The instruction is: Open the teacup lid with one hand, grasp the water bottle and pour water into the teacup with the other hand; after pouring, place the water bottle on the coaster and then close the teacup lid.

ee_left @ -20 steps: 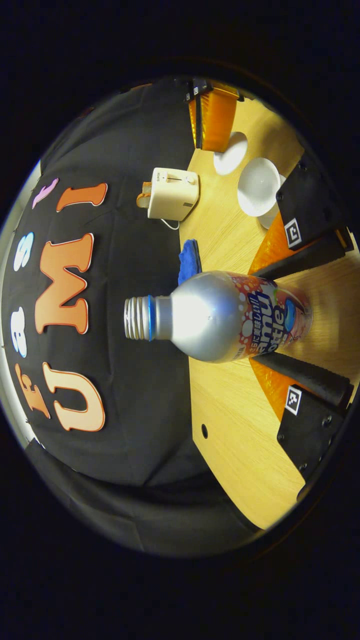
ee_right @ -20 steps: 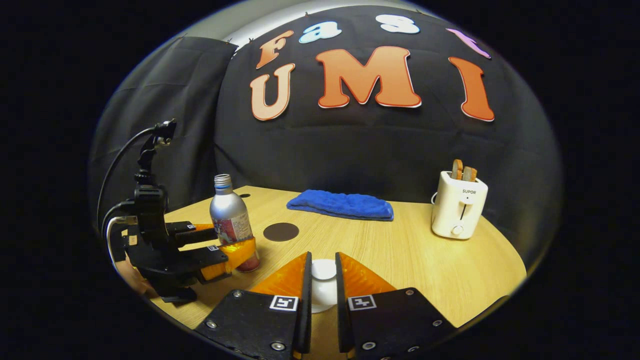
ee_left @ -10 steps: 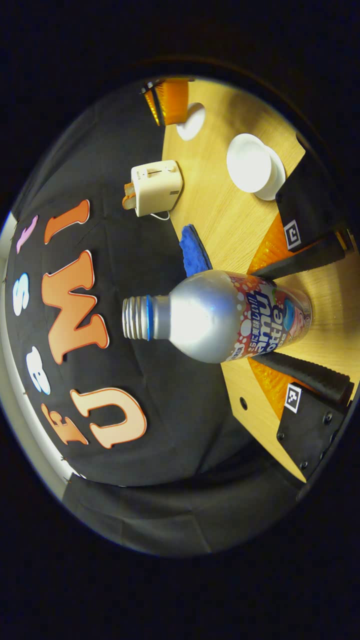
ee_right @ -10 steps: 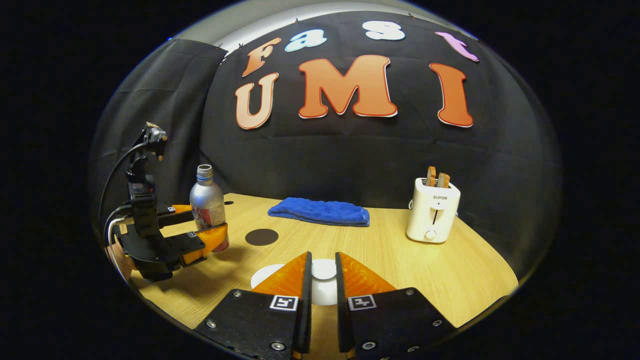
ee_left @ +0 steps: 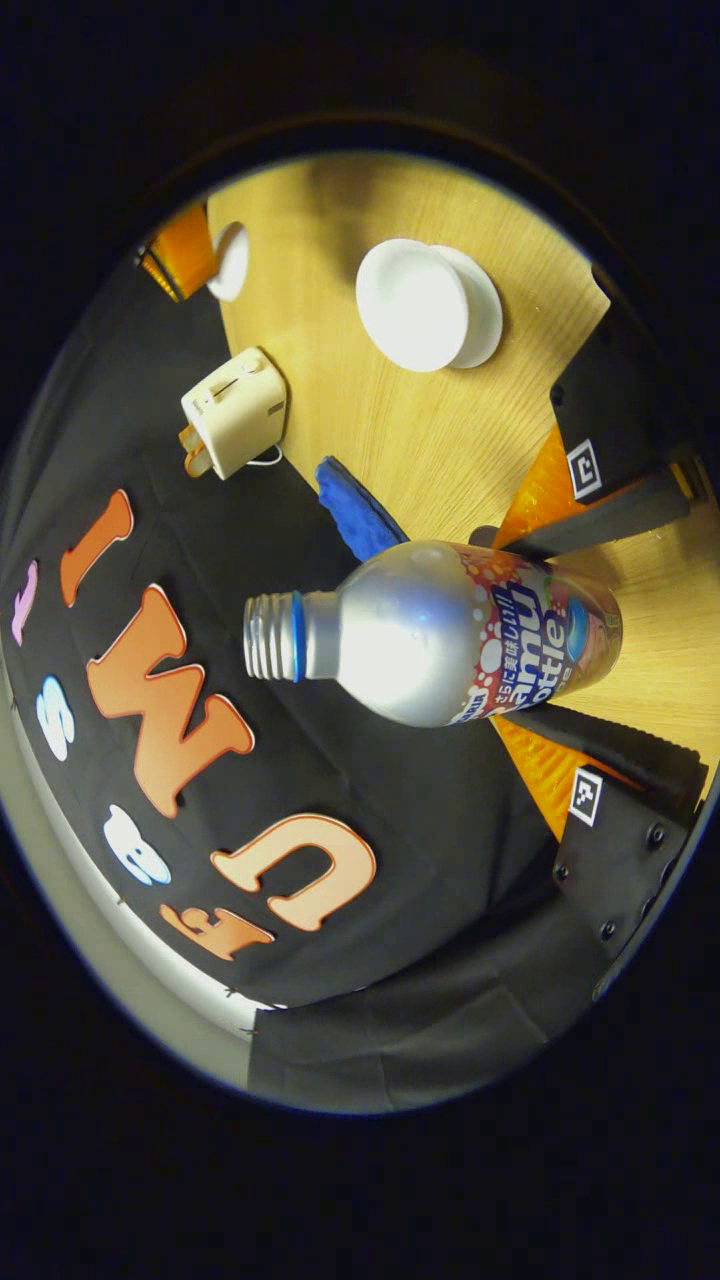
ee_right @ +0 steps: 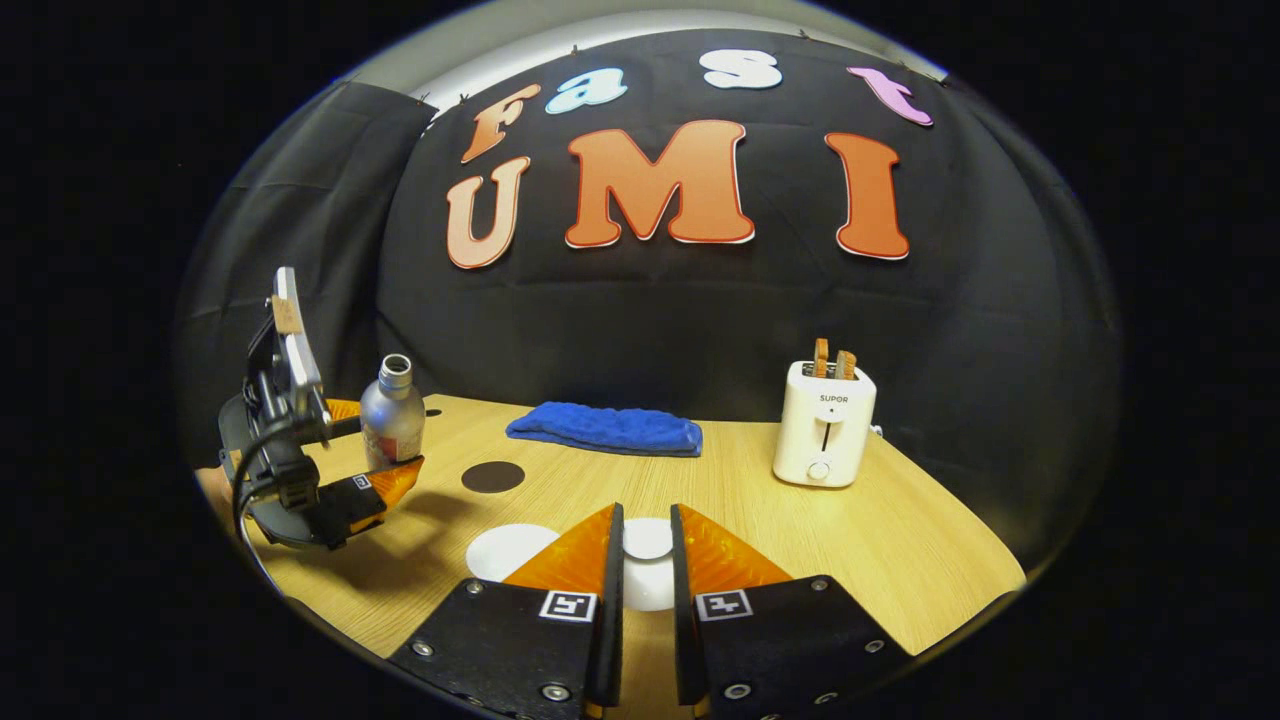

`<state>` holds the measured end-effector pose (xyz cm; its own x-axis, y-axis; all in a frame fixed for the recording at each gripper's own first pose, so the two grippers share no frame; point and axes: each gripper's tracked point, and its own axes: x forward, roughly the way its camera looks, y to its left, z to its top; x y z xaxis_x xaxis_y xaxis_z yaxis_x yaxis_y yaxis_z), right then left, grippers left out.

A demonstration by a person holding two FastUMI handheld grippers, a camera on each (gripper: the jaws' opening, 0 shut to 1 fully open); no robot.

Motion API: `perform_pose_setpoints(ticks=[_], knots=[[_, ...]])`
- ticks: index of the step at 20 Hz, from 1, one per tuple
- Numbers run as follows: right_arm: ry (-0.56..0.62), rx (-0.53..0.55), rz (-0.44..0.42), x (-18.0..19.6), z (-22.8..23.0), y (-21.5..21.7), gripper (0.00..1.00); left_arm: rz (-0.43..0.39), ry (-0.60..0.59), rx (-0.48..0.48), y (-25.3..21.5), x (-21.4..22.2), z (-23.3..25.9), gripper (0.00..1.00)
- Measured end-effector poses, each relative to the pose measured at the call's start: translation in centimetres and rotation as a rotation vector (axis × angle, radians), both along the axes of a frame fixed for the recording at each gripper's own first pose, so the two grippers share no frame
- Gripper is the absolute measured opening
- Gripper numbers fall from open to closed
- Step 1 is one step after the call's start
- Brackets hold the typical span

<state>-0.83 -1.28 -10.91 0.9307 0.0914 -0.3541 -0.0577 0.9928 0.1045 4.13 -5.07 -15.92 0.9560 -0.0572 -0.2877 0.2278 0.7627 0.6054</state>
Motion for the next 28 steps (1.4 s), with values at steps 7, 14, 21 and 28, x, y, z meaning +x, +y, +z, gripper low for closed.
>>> perform_pose_setpoints(ticks=[7,14,21,28], knots=[[-0.016,0.000,-0.031,-1.0,0.0,-2.0,0.22,-0.056,-0.023,0.186,0.3,-0.3,-0.7,0.80],[-0.022,-0.021,-0.049,-1.4,0.2,-3.4,0.22,-0.103,-0.084,0.422,0.8,0.1,0.6,0.79],[-0.028,-0.033,-0.049,-1.9,0.2,-4.0,0.22,-0.212,-0.114,0.577,-1.2,0.5,1.2,0.79],[-0.032,-0.039,-0.055,-2.6,0.2,-4.7,0.22,-0.261,-0.191,0.744,-1.7,1.0,1.2,0.82]])
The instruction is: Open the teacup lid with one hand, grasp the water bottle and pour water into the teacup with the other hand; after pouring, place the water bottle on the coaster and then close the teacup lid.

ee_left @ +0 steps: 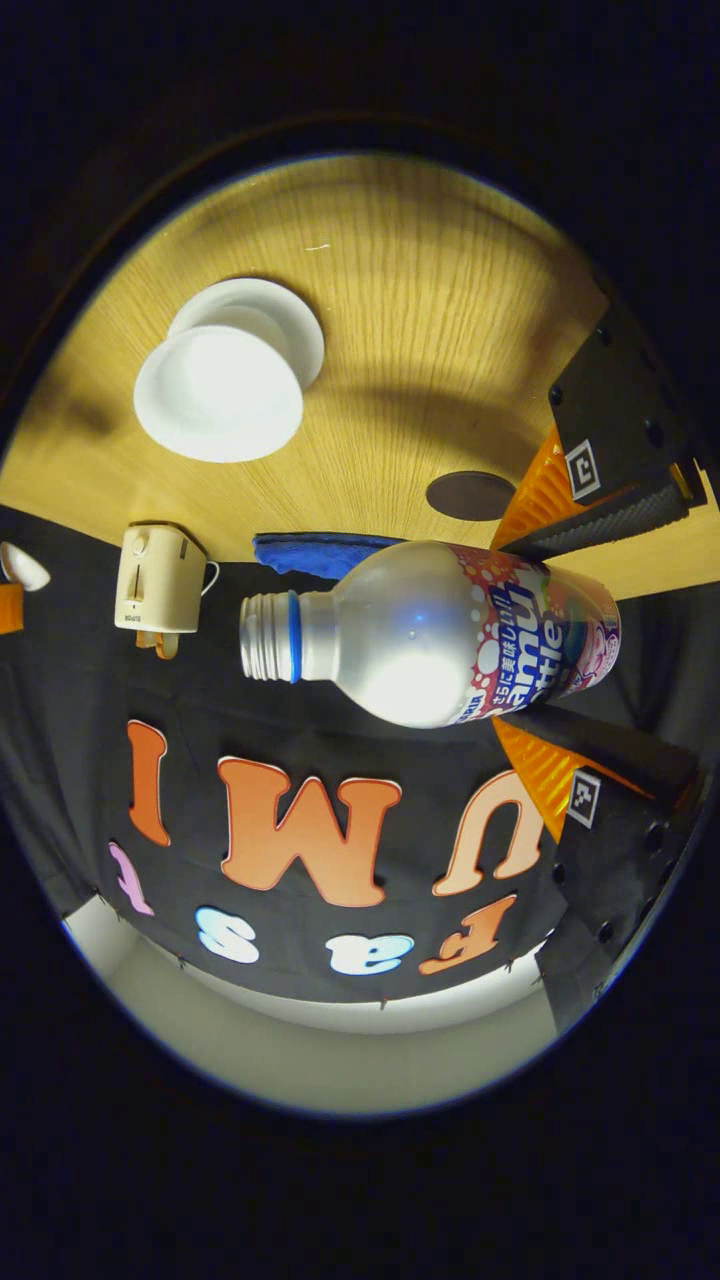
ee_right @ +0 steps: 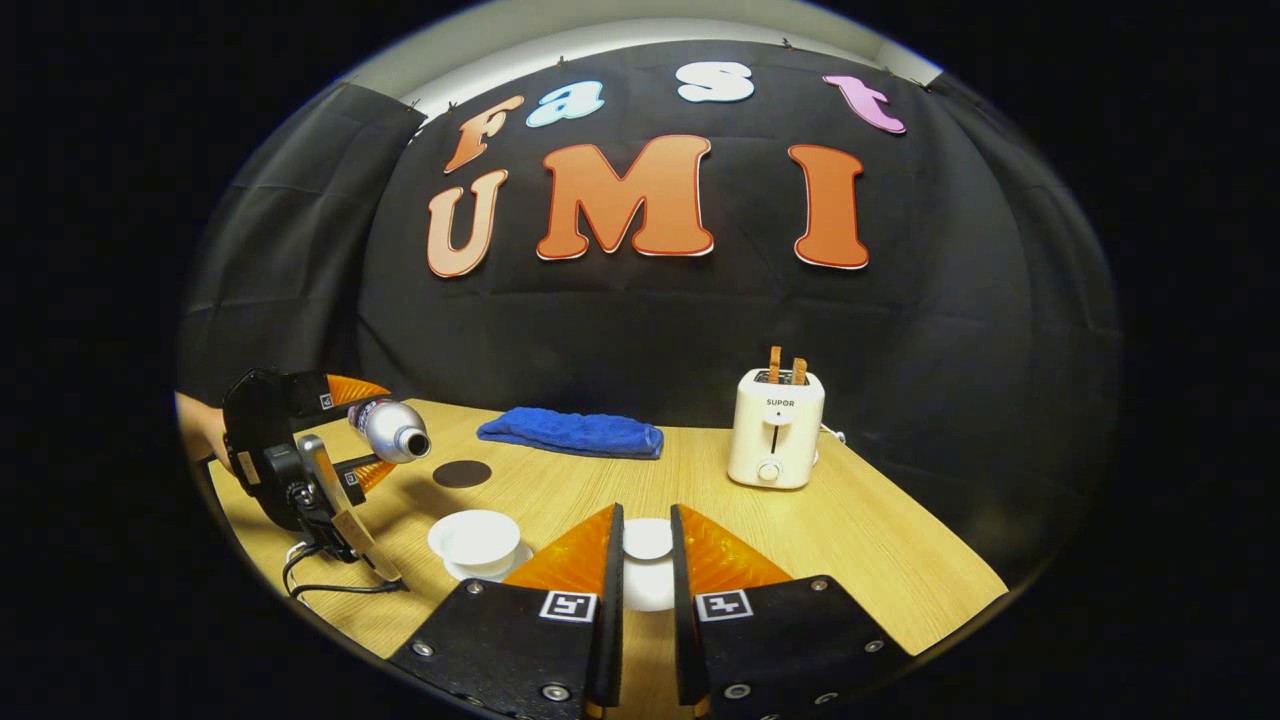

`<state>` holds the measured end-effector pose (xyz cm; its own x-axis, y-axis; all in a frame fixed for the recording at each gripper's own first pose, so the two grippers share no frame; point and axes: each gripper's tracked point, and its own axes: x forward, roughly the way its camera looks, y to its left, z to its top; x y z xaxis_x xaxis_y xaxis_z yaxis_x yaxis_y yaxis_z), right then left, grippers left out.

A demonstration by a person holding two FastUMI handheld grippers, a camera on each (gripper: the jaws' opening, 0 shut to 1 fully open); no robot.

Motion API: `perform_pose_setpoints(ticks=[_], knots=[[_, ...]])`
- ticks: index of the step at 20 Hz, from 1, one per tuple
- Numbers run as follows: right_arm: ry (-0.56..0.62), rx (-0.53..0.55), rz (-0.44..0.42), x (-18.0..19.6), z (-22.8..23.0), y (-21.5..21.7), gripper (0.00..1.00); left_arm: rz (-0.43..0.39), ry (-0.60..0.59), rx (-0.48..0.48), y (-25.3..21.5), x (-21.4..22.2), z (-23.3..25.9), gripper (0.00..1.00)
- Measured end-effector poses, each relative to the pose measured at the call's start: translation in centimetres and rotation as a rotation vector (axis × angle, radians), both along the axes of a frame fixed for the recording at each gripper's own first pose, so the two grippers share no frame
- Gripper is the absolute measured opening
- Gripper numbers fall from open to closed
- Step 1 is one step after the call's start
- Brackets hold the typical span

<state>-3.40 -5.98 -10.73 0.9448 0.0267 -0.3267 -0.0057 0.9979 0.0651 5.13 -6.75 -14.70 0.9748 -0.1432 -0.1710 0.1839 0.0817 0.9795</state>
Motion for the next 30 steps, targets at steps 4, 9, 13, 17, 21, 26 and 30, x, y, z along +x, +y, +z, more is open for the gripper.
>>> perform_pose_setpoints(ticks=[4,9,13,17,21,26,30], knots=[[-0.009,-0.002,-0.025,-0.6,0.1,-0.8,0.22,-0.030,-0.042,0.087,-0.3,-0.3,0.3,0.80],[-0.011,-0.009,-0.023,-1.3,0.3,-1.0,0.22,-0.063,-0.075,0.186,-0.9,-0.8,0.6,0.80],[-0.022,-0.012,-0.018,-1.7,0.7,-1.1,0.22,-0.084,-0.080,0.233,-1.4,-0.9,0.9,0.80],[-0.022,-0.034,-0.023,-2.2,0.7,-1.6,0.22,-0.101,-0.108,0.287,-2.0,-1.0,1.7,0.85],[-0.026,-0.031,-0.028,-2.4,0.8,-2.0,0.22,-0.112,-0.128,0.336,-2.1,-0.8,2.4,0.80],[-0.027,-0.032,-0.030,-2.6,0.8,-2.3,0.22,-0.127,-0.162,0.377,-2.1,-0.5,3.1,0.81],[-0.024,-0.040,-0.030,-2.7,0.6,-2.4,0.22,-0.138,-0.199,0.418,-2.2,-0.1,3.9,0.85]])
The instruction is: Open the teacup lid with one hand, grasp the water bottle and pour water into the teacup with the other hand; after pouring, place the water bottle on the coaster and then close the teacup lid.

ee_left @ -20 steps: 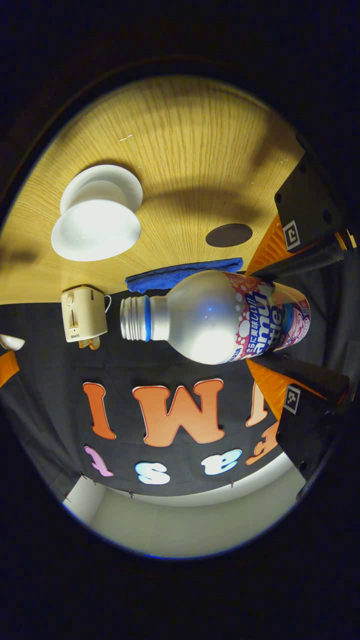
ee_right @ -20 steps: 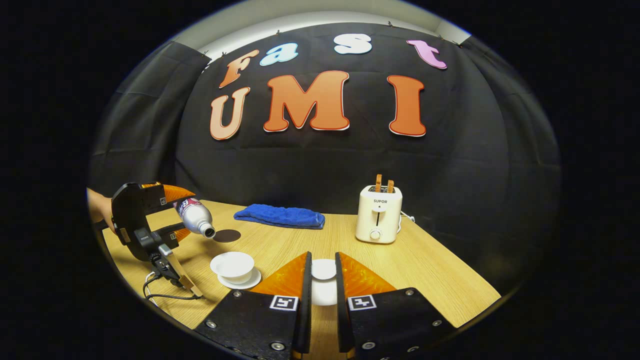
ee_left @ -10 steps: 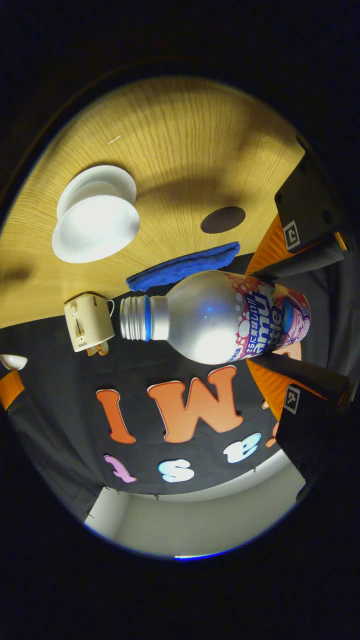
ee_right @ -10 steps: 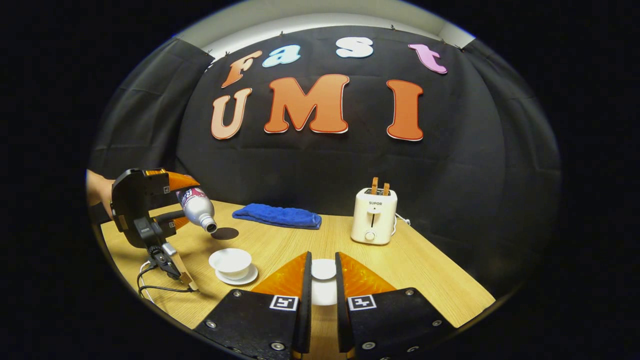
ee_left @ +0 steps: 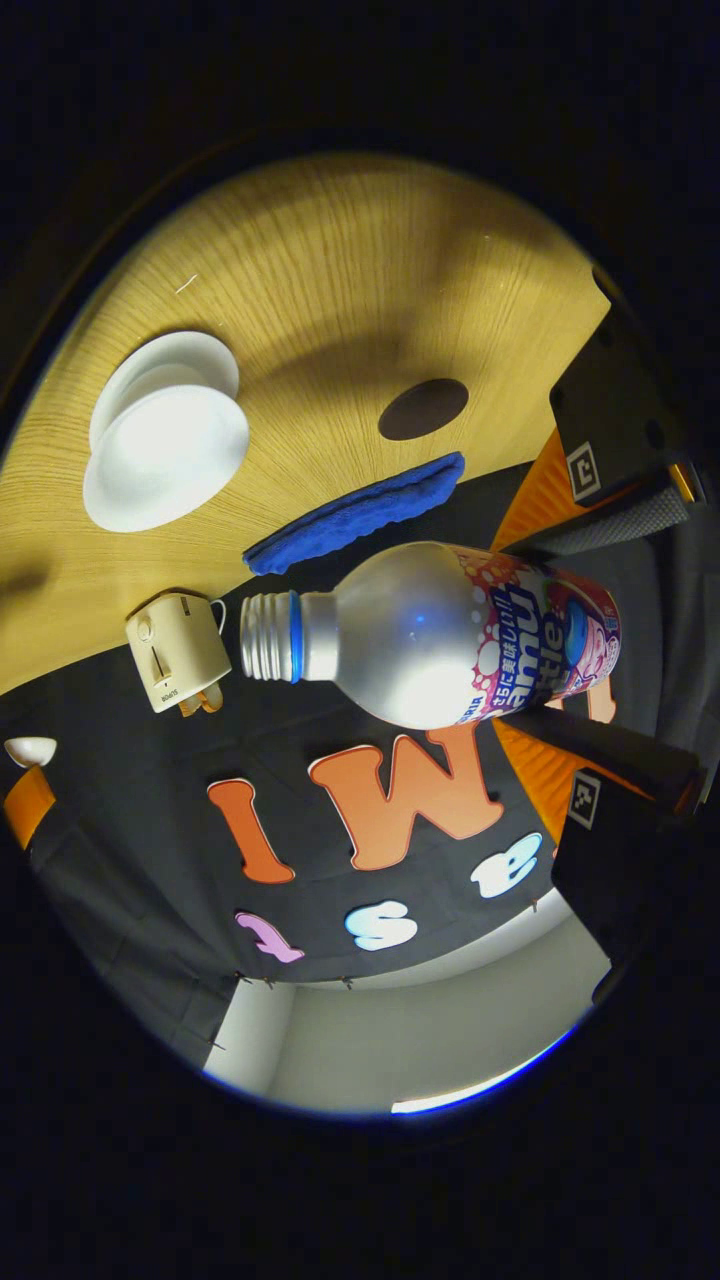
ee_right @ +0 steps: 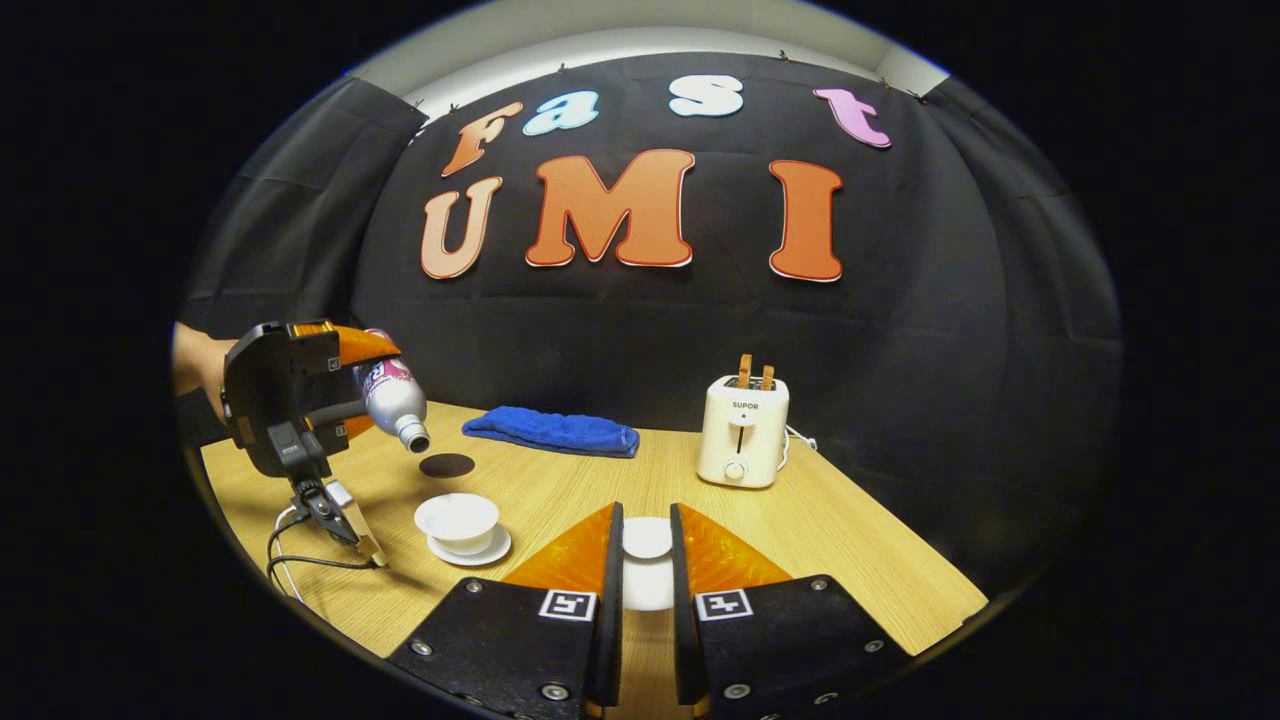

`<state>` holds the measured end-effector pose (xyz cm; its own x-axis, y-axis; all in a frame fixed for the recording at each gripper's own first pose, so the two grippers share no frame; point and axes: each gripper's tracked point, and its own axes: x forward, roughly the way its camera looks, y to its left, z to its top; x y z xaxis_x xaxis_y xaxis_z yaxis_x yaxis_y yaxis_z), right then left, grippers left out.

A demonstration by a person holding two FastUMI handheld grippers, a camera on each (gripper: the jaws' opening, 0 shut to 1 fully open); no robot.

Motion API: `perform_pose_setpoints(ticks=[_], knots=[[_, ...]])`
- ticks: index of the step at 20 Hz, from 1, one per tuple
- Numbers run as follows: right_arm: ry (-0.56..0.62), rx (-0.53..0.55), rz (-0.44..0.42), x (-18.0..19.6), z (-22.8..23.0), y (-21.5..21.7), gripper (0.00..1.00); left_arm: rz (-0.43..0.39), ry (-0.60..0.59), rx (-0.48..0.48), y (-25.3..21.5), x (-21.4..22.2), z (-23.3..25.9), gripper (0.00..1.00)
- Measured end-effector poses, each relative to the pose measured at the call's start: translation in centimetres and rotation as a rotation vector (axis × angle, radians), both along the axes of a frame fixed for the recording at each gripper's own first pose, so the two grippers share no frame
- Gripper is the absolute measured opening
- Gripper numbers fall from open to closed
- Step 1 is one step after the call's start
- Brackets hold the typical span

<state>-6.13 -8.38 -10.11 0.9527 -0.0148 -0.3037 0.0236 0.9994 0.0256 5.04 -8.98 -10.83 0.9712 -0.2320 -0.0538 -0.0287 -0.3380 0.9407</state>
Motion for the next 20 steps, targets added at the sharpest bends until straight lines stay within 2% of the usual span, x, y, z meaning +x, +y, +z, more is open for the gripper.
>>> perform_pose_setpoints(ticks=[1,2,10,17,20], knots=[[0.001,0.001,0.002,0.0,0.0,0.0,0.22,-0.004,-0.009,0.008,-0.1,0.0,0.2,0.82],[0.000,0.001,0.001,0.0,0.0,0.0,0.22,-0.007,-0.018,0.015,-0.1,0.1,0.4,0.84],[0.010,-0.012,-0.003,0.0,-0.7,-0.5,0.22,-0.033,-0.087,0.057,-0.6,0.1,1.5,0.80],[0.016,-0.010,0.003,0.2,-0.9,-0.4,0.22,-0.063,-0.105,0.093,-1.2,-0.4,1.7,0.84],[0.020,-0.010,0.001,0.2,-1.1,-0.5,0.22,-0.073,-0.106,0.114,-1.7,0.1,1.0,0.82]])
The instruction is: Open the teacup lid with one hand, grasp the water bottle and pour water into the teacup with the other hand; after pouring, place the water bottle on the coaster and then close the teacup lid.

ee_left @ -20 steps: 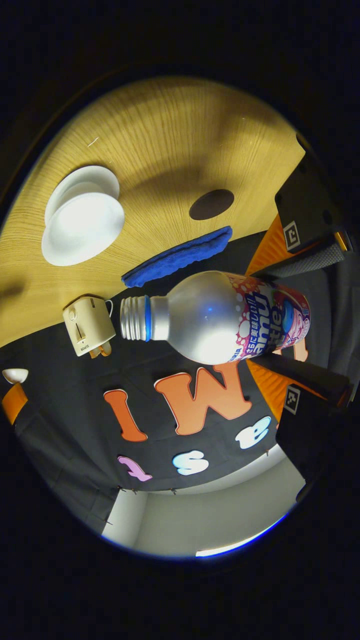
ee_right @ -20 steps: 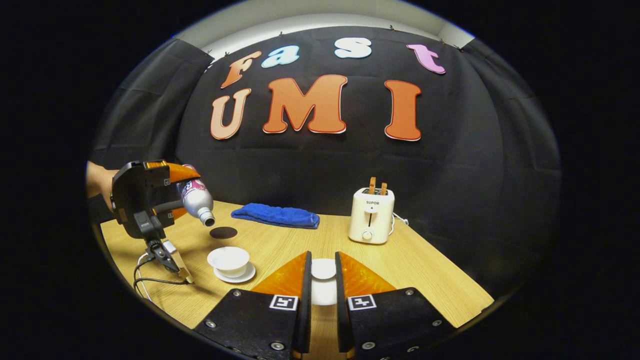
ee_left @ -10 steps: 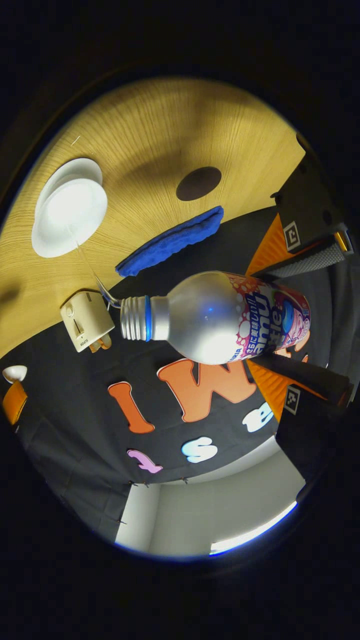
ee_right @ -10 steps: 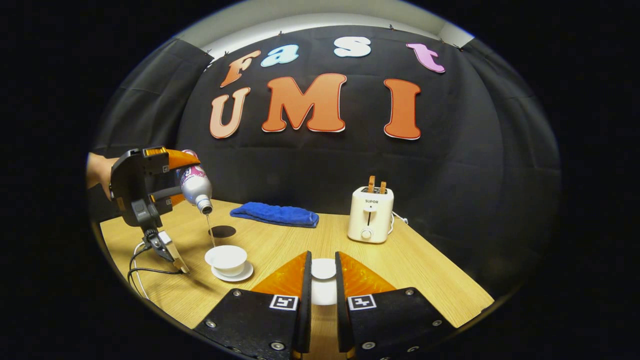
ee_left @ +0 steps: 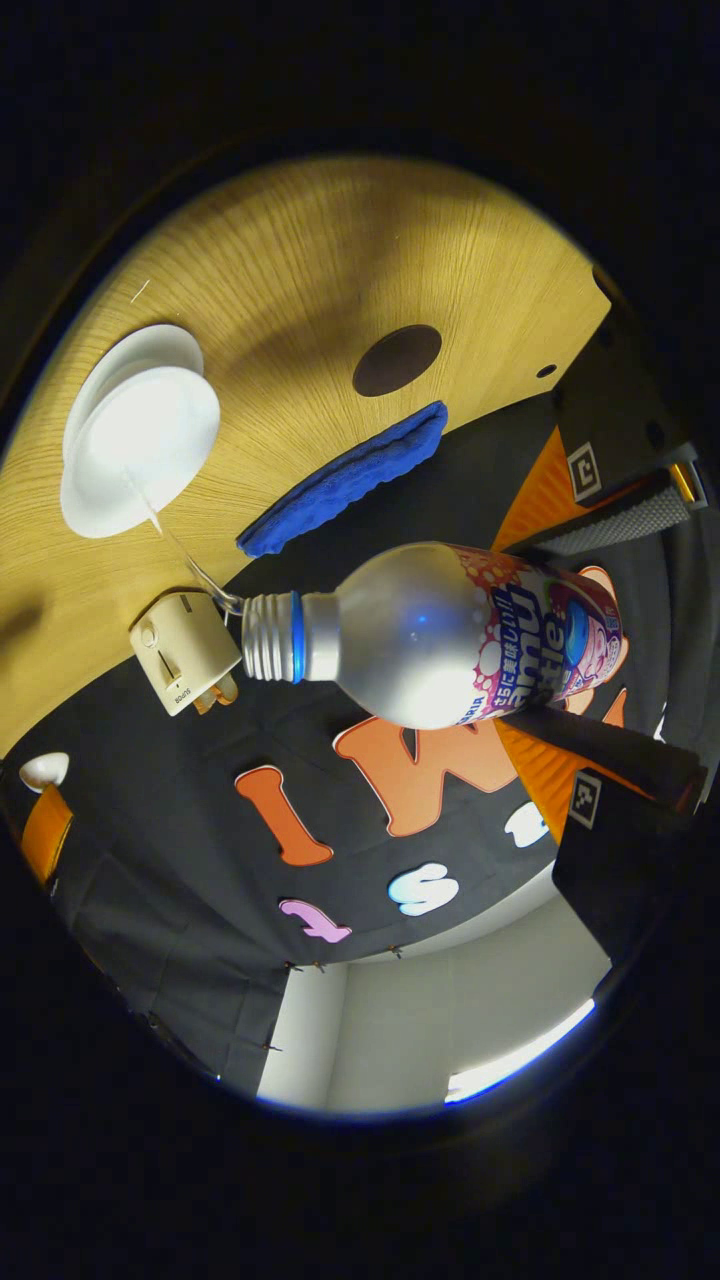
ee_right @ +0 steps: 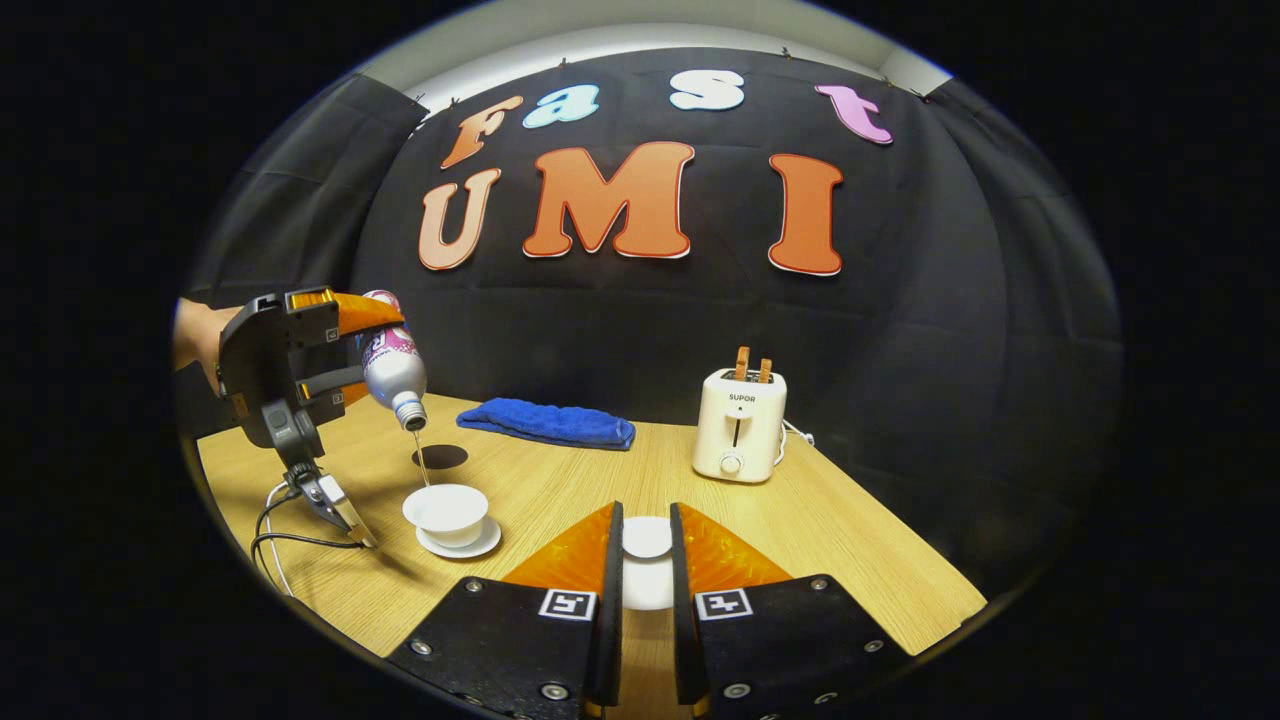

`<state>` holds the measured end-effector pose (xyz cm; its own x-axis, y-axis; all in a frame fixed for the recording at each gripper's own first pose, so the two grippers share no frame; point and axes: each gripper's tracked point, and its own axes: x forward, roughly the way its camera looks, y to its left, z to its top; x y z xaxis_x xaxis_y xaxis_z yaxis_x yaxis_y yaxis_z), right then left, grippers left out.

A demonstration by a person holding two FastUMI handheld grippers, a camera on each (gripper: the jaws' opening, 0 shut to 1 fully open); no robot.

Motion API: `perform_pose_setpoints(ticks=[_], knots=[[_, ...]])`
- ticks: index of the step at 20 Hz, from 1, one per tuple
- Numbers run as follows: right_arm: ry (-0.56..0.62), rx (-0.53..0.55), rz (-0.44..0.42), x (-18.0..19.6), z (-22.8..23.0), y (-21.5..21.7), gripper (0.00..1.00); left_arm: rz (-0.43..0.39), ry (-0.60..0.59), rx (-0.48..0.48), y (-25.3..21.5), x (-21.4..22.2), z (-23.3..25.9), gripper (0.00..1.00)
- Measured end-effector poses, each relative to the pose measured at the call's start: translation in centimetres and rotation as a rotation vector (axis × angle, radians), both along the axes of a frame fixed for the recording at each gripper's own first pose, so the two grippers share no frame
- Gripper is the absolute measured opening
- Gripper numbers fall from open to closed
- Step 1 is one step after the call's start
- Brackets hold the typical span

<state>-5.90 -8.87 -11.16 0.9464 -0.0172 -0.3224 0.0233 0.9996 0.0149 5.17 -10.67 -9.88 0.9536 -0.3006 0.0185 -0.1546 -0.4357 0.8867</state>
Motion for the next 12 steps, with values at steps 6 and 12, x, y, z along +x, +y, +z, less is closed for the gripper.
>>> perform_pose_setpoints(ticks=[6,12], knots=[[0.015,-0.015,-0.003,0.0,-0.4,-0.3,0.22,-0.019,-0.007,0.033,-0.5,0.2,-0.6,0.82],[0.019,-0.024,0.007,0.1,-0.5,0.0,0.22,-0.040,-0.008,0.054,-1.0,0.1,-1.2,0.82]])
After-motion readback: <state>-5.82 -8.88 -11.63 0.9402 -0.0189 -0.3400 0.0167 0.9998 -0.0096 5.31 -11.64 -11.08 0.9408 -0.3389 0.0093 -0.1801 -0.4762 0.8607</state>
